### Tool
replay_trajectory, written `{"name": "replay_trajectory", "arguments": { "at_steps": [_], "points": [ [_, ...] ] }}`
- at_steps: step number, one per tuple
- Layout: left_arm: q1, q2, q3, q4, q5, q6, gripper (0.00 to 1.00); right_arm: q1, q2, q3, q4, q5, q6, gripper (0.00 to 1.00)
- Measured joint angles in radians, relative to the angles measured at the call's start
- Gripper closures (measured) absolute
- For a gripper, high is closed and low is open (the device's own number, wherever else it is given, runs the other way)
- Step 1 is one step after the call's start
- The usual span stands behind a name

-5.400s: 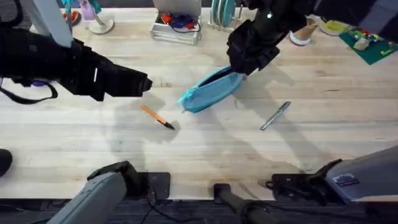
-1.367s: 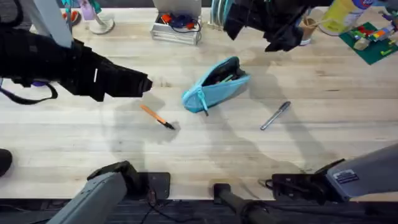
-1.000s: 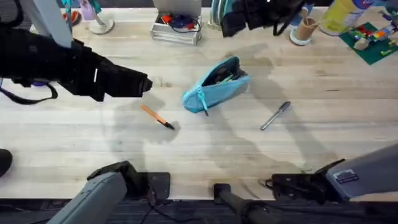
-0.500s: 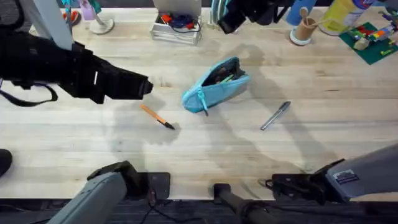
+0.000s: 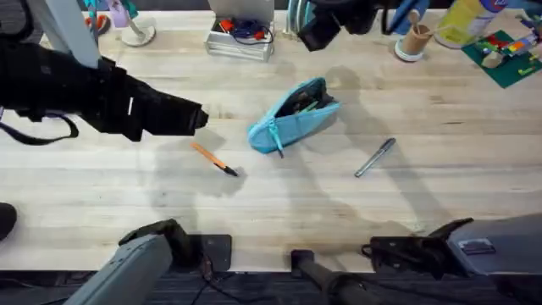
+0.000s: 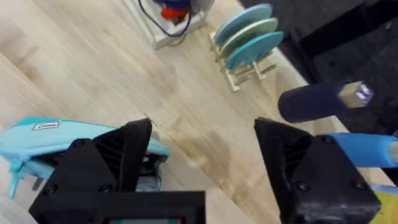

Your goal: Unzip the bag, pick up the pens from the table one at a time and place them inside, then zip the bag closed.

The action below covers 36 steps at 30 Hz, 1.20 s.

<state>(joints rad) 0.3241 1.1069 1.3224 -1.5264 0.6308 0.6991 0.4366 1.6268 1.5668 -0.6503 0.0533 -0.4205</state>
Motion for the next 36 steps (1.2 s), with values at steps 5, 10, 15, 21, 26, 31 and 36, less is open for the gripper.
{"name": "replay_trajectory", "arguments": {
  "at_steps": [5, 10, 15, 21, 26, 31, 36],
  "points": [
    [0.000, 0.000, 0.000, 0.000, 0.000, 0.000, 0.006, 0.000, -0.155, -0.117, 0.068, -0.017, 0.000, 0.004],
    [0.000, 0.000, 0.000, 0.000, 0.000, 0.000, 0.006, -0.005, -0.297, -0.255, 0.151, -0.021, 0.000, 0.003],
    [0.000, 0.000, 0.000, 0.000, 0.004, 0.000, 0.006, -0.033, -0.399, -0.372, 0.191, -0.024, 0.000, 0.004],
    [0.000, 0.000, 0.000, 0.000, 0.005, 0.000, 0.006, -0.081, -0.474, -0.469, 0.190, -0.023, 0.000, 0.004],
    [0.000, 0.000, 0.000, 0.000, 0.005, 0.000, 0.006, -0.097, -0.539, -0.517, 0.116, -0.020, 0.000, 0.004],
    [0.000, 0.000, 0.000, 0.000, 0.005, 0.000, 0.006, -0.097, -0.587, -0.527, -0.104, -0.020, 0.024, 0.005],
    [0.000, 0.000, 0.000, 0.003, 0.005, 0.000, 0.006, -0.097, -0.584, -0.537, -0.250, -0.020, 0.089, 0.003]
  ]
}}
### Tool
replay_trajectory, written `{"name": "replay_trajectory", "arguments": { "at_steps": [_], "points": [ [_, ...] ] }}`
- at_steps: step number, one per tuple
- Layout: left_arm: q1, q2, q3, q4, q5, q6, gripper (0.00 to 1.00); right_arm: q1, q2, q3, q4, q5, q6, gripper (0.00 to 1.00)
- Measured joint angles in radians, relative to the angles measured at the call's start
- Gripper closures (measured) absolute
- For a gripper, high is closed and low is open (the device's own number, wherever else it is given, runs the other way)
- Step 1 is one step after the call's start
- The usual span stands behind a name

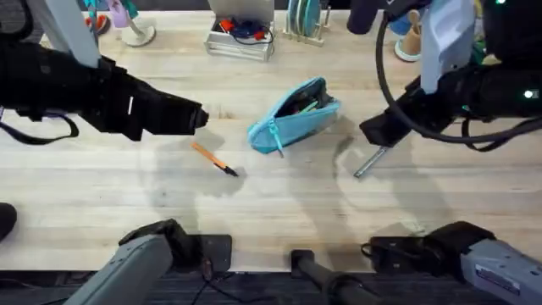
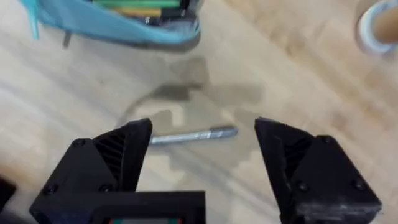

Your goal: Unzip the bag, pick up the pens from the table one at a time and place them inside, then zip the bag closed.

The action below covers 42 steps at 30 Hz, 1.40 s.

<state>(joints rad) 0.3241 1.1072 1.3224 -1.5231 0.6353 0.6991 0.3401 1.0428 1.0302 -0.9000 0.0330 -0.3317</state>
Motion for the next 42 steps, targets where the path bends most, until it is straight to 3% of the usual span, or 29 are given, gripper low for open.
{"name": "replay_trajectory", "arguments": {
  "at_steps": [6, 11, 31, 36, 42],
  "points": [
    [0.000, 0.000, 0.000, 0.002, 0.000, 0.000, 0.004, 0.000, 0.000, 0.000, -0.141, 0.000, 0.089, 0.003],
    [0.000, 0.000, 0.000, 0.001, 0.001, 0.000, 0.004, 0.000, 0.000, 0.000, -0.214, 0.000, 0.255, 0.003],
    [0.000, 0.000, 0.000, 0.001, 0.004, 0.000, 0.006, 0.000, 0.049, 0.000, -0.301, -0.003, 1.370, 0.003],
    [0.000, 0.000, 0.000, 0.001, 0.004, 0.000, 0.006, 0.000, 0.119, 0.000, -0.298, 0.005, 1.501, 0.003],
    [0.000, 0.000, 0.000, 0.001, 0.004, 0.000, 0.006, 0.000, 0.214, 0.000, -0.293, 0.009, 1.535, 0.003]
  ]
}}
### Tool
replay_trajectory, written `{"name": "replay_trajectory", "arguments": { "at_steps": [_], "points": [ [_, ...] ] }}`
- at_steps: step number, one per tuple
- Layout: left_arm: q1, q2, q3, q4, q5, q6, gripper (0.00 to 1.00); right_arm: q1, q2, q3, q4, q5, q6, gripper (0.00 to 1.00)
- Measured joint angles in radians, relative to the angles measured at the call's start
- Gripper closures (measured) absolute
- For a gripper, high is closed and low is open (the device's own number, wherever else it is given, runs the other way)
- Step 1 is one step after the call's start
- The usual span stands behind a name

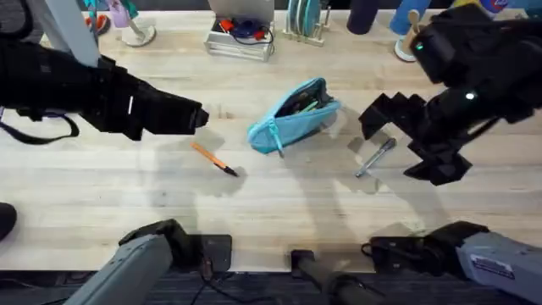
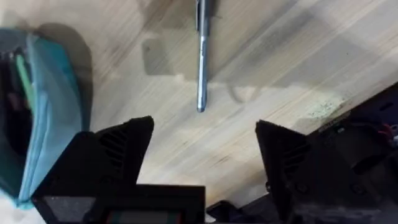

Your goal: Unzip the bag, pick up the pens from the table one at a time and place them inside, then zip the bag closed.

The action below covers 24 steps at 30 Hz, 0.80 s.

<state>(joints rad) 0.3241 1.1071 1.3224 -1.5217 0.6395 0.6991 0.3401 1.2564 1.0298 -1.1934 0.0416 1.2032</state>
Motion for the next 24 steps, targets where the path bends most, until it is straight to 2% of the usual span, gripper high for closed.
{"name": "replay_trajectory", "arguments": {
  "at_steps": [7, 12, 18, 24],
  "points": [
    [0.000, 0.000, 0.000, -0.001, 0.000, 0.000, 0.006, -0.008, 0.090, 0.000, 0.034, 0.006, 0.029, 0.005],
    [0.000, 0.000, 0.000, -0.004, 0.000, 0.000, 0.006, -0.058, 0.123, -0.008, 0.070, 0.007, 0.027, 0.005],
    [0.000, 0.000, 0.000, -0.005, 0.000, 0.000, 0.005, -0.144, 0.136, -0.094, 0.155, -0.028, 0.023, 0.005],
    [0.000, 0.000, 0.000, -0.004, 0.000, 0.000, 0.005, -0.161, 0.136, -0.185, 0.247, -0.070, 0.028, 0.005]
  ]
}}
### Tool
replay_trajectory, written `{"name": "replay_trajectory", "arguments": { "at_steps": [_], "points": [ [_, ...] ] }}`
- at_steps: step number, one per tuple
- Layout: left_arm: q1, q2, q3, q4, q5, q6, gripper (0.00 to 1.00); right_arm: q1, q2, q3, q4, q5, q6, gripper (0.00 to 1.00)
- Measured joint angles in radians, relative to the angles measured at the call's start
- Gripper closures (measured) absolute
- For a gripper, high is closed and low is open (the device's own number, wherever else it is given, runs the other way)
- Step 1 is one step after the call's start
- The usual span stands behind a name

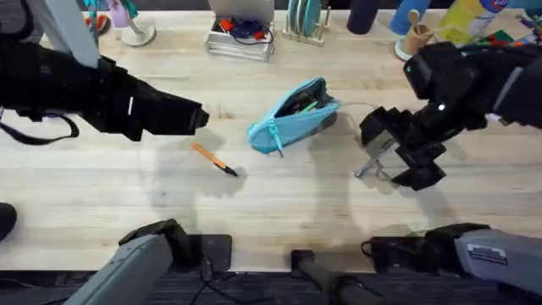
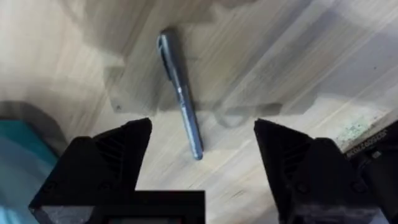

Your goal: Unzip the bag, pick up the pens from the table one at a time and place them inside, then zip the bag closed.

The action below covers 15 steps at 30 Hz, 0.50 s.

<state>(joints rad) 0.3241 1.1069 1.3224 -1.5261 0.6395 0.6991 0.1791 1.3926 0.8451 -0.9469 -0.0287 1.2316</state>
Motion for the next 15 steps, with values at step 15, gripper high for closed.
{"name": "replay_trajectory", "arguments": {
  "at_steps": [15],
  "points": [
    [0.000, 0.000, 0.000, 0.009, 0.000, 0.000, 0.006, 0.000, 0.017, -0.055, 0.048, 0.058, -0.009, 0.007]
  ]
}}
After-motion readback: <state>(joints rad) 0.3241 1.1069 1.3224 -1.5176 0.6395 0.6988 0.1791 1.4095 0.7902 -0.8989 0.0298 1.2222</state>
